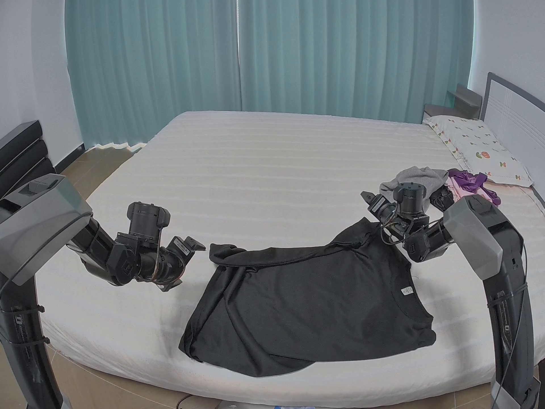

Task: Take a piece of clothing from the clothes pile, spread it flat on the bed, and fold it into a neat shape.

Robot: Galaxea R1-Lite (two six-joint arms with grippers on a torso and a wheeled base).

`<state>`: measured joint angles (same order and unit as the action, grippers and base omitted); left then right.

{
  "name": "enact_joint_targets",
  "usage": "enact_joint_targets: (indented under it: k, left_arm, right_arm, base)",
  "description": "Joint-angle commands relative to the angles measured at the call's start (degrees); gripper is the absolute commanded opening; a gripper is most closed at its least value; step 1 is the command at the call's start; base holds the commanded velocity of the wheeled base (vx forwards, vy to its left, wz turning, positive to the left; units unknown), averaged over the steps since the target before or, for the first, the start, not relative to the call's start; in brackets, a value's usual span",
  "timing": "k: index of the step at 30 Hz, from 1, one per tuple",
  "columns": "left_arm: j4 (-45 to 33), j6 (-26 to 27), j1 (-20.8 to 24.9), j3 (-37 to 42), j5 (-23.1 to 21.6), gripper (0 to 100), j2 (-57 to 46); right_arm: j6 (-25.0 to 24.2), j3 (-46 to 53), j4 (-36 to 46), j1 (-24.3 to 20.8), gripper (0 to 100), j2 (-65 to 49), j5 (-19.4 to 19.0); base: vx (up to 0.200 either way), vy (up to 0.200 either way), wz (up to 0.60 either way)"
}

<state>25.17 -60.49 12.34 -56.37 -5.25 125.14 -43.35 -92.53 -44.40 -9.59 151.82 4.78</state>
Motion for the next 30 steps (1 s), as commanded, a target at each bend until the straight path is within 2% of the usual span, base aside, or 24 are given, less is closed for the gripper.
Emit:
enact_joint_targets:
  k: [1, 7, 8, 12, 26, 27, 30]
  left_arm:
    - [0.1, -0.2, -0.1, -0.2, -0.1, 100, 0.1]
    - [0.1, -0.2, -0.3, -0.2, -0.1, 100, 0.2]
    - [0.5, -0.2, -0.5, -0.2, -0.1, 100, 0.2]
    - [2.2, -0.2, -0.5, 0.1, 0.0, 100, 0.3]
    - [2.4, -0.2, -0.5, 0.2, 0.0, 100, 0.3]
    - [2.4, -0.2, -0.6, 0.2, 0.0, 100, 0.3]
    - [2.4, -0.1, -0.5, 0.1, 0.1, 100, 0.2]
  right_arm:
    - [0.2, -0.7, -0.6, 2.7, 100, 2.8, 0.5]
    - [0.5, 6.0, -0.5, 4.7, 100, -1.8, -3.0]
    - [0.9, 9.7, -0.7, 5.3, 100, -4.1, -6.0]
    - [2.7, 14.6, -0.7, 6.0, 100, -6.6, -9.2]
    - [8.2, 14.7, -0.2, 5.9, 100, -1.4, -9.6]
    - [8.3, 14.7, -0.2, 5.9, 0, -1.3, -9.7]
    - [10.2, 14.6, -0.8, 6.0, 0, 0.2, -10.0]
  base:
    - [0.0, 0.0, 0.0]
    - [0.0, 0.0, 0.0]
    - [0.0, 0.0, 0.0]
    - [0.0, 0.0, 0.0]
    - [0.0, 0.0, 0.0]
    - [0.0, 0.0, 0.0]
    - [0.0, 0.0, 0.0]
